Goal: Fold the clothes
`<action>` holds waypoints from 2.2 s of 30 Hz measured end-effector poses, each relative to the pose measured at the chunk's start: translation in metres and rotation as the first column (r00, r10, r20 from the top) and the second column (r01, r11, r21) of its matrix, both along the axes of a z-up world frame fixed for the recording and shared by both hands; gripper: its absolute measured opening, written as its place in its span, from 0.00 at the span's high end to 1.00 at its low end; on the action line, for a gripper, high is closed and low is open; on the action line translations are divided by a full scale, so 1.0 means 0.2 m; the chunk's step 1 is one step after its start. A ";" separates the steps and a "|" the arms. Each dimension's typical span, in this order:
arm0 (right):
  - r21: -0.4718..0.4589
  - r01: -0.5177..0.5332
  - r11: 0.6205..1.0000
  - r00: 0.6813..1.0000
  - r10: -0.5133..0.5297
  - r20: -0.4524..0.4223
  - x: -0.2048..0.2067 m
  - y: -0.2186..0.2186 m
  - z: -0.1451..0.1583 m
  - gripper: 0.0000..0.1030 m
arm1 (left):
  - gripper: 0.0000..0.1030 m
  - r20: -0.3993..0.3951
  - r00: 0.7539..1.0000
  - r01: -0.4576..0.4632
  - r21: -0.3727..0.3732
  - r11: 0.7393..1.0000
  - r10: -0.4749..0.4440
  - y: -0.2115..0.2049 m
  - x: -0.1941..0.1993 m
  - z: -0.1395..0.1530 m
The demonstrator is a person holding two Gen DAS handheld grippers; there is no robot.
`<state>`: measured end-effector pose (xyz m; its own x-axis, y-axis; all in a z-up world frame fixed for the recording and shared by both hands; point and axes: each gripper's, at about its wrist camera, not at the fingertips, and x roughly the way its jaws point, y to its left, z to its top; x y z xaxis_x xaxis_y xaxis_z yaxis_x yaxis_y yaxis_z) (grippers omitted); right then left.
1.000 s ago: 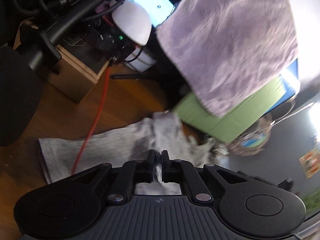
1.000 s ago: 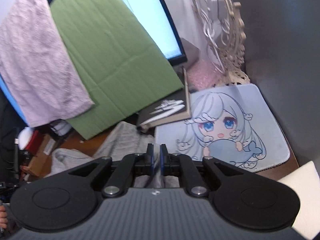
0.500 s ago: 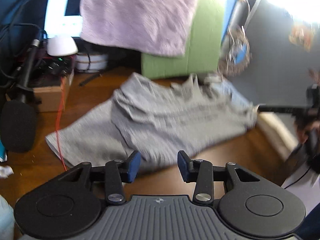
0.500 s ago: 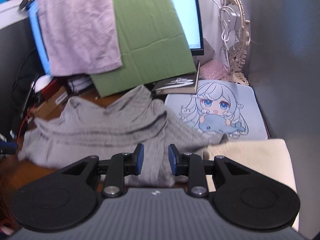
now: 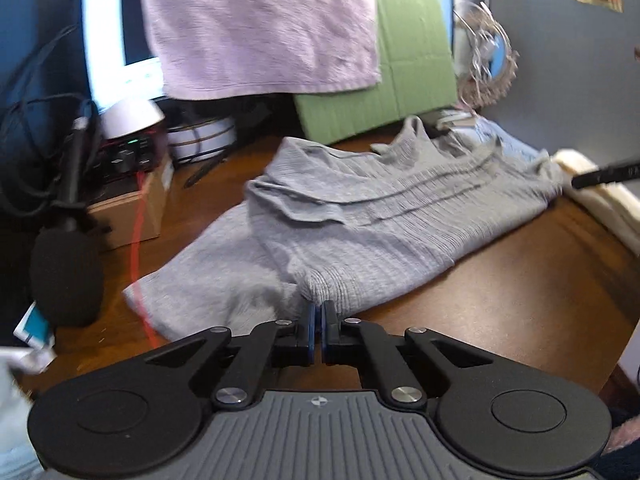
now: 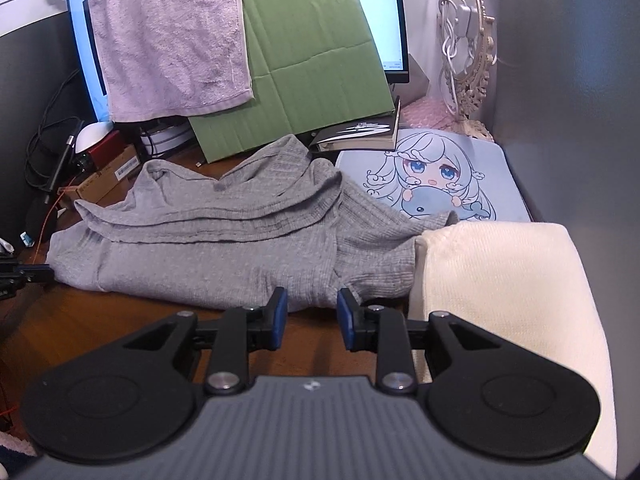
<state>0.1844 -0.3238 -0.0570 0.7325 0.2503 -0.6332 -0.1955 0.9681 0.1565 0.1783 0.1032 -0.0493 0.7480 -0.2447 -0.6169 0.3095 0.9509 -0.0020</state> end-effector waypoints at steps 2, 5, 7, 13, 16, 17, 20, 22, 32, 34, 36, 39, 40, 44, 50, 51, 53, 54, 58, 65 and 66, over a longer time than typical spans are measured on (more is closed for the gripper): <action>-0.013 0.006 1.000 1.000 -0.006 -0.001 0.00 0.00 0.00 0.71 | 0.97 -0.015 0.999 -0.033 -0.041 0.999 0.032 0.06 -0.02 0.01; -0.026 0.013 1.000 1.000 -0.013 -0.003 0.01 -0.02 -0.01 0.71 | 0.97 -0.033 0.998 -0.065 -0.088 0.994 0.063 0.12 -0.03 -0.01; -0.043 0.010 0.999 1.000 -0.010 -0.001 0.01 -0.02 -0.02 0.71 | 0.97 -0.037 0.996 -0.079 -0.098 0.992 0.076 0.13 -0.03 -0.01; -0.167 -0.049 0.985 0.999 0.052 0.014 0.05 0.06 -0.06 0.71 | 0.97 -0.044 0.996 -0.084 -0.103 0.991 0.080 0.13 -0.03 -0.03; -0.220 -0.071 0.973 0.997 0.079 0.025 0.10 0.12 -0.07 0.71 | 0.97 -0.047 0.995 -0.089 -0.102 0.991 0.085 0.13 -0.03 -0.04; -0.232 -0.083 0.969 0.996 0.090 0.018 0.12 0.13 -0.09 0.75 | 0.97 -0.047 0.995 -0.094 -0.101 0.990 0.090 0.14 -0.03 -0.04; -0.273 -0.064 0.960 0.998 0.062 -0.017 0.16 0.15 -0.12 0.97 | 0.98 -0.057 0.992 -0.118 -0.107 0.987 0.113 0.18 -0.06 -0.04; -0.260 -0.014 0.965 1.000 0.011 -0.012 0.14 0.09 -0.09 0.97 | 0.98 -0.067 0.990 -0.134 -0.118 0.984 0.127 0.20 -0.08 -0.04; -0.249 0.066 0.966 0.996 -0.080 -0.047 0.09 0.01 -0.08 0.97 | 0.98 -0.110 0.989 -0.106 -0.077 0.991 0.098 0.21 -0.13 -0.06; -0.260 0.037 0.965 0.996 -0.057 -0.070 0.09 0.03 -0.09 0.96 | 0.97 -0.121 0.990 -0.077 -0.078 0.994 0.067 0.20 -0.12 -0.06; -0.277 0.003 0.961 0.997 -0.026 -0.079 0.07 0.06 -0.09 0.95 | 0.97 -0.125 0.991 -0.051 -0.072 0.996 0.041 0.18 -0.12 -0.05; -0.269 -0.013 0.963 0.997 -0.007 -0.075 0.03 0.07 -0.03 0.91 | 0.95 -0.120 0.992 -0.038 -0.045 0.998 0.032 0.17 -0.14 -0.02; -0.255 -0.006 0.967 0.998 -0.012 -0.067 0.02 0.06 0.00 0.89 | 0.94 -0.116 0.993 -0.035 -0.050 0.998 0.029 0.18 -0.14 0.00; -0.218 0.007 0.976 1.000 -0.006 0.005 0.05 0.02 0.17 0.74 | 0.92 -0.054 0.998 -0.027 -0.063 0.998 0.024 0.20 -0.06 0.14; -0.305 -0.067 0.950 0.995 0.087 0.055 0.36 0.08 0.27 0.64 | 0.66 0.003 1.000 -0.025 0.094 0.995 0.025 0.10 0.37 0.17; -0.317 -0.071 0.946 0.995 0.088 0.042 0.43 0.08 0.25 0.64 | 0.66 -0.015 0.999 -0.030 0.123 0.992 0.033 0.08 0.45 0.13; -0.339 -0.079 0.937 0.996 0.086 0.006 0.55 0.07 0.20 0.64 | 0.70 -0.083 0.995 -0.047 0.185 0.982 0.063 0.07 0.59 0.04; -0.353 -0.084 0.932 0.996 0.082 -0.019 0.60 0.06 0.17 0.64 | 0.72 -0.110 0.991 -0.049 0.197 0.979 0.071 0.07 0.62 0.00; -0.357 -0.104 0.928 0.992 0.072 -0.100 0.71 -0.01 0.06 0.64 | 0.72 -0.149 0.986 -0.052 0.171 0.984 0.078 0.12 0.66 -0.04; -0.244 -0.178 0.953 0.970 0.129 -0.205 0.79 -0.04 -0.06 0.65 | 0.98 -0.166 0.984 -0.044 0.140 0.989 0.067 0.14 0.59 -0.05; -0.248 -0.182 0.952 0.967 0.127 -0.221 0.80 -0.03 -0.09 0.69 | 0.98 -0.159 0.984 -0.062 0.150 0.987 0.085 0.14 0.57 -0.05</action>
<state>0.3436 -0.3292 -0.0743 0.5498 0.1544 -0.8209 -0.3371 0.9402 -0.0489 0.2923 0.1315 -0.0588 0.6462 -0.0929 -0.7575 0.2455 0.9651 0.0912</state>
